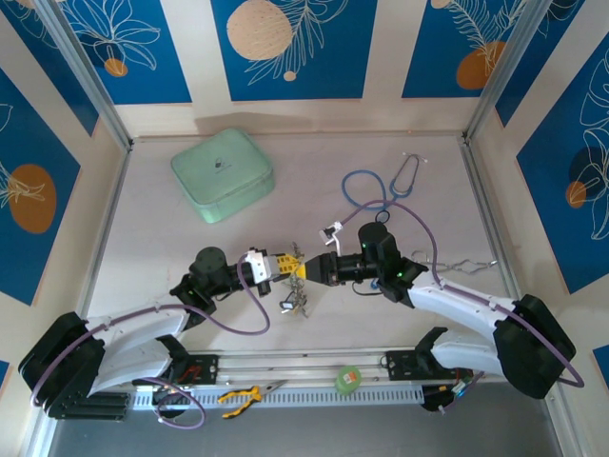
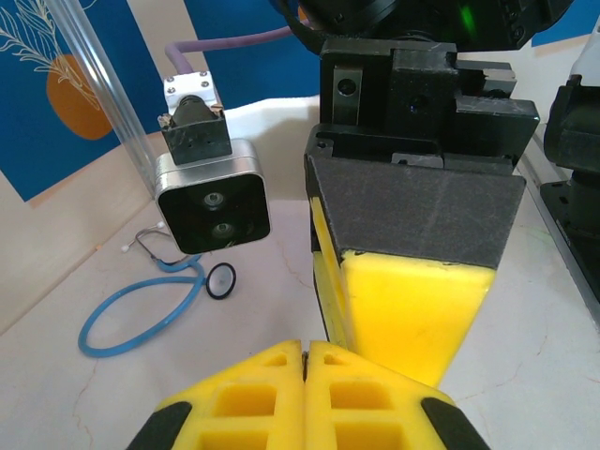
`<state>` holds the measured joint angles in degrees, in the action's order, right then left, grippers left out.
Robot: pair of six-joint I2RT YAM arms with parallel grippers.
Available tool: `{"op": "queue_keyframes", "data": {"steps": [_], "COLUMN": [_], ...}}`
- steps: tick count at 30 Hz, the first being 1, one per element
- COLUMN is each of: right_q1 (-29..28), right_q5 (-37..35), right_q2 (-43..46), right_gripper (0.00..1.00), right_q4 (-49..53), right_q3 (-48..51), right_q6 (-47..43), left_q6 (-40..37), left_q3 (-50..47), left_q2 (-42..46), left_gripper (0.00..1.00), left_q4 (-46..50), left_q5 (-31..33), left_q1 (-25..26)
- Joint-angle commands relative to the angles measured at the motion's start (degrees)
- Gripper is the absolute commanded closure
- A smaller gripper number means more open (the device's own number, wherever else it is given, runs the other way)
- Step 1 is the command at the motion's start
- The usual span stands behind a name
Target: Put the keys on the keyring
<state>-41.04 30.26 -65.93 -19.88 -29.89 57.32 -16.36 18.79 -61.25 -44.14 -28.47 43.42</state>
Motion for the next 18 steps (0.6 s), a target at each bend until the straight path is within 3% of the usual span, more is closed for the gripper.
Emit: {"op": "queue_keyframes", "data": {"steps": [1, 18], "right_q1": [-0.4, 3.3], "right_q5": [0.9, 0.1], "right_q2": [-0.7, 6.5], "right_gripper": [0.79, 0.77], "right_q4": [0.8, 13.7], "right_q3": [-1.6, -2.3], "right_q6": [-1.2, -7.5], "left_q6": [0.5, 1.1], "left_q3": [0.9, 0.9], "left_q2": [0.5, 0.5], "left_gripper": [1.00, 1.00], "left_q4": [-3.8, -3.3], "left_q5": [-1.2, -1.0], "left_q1": [0.4, 0.4]}}
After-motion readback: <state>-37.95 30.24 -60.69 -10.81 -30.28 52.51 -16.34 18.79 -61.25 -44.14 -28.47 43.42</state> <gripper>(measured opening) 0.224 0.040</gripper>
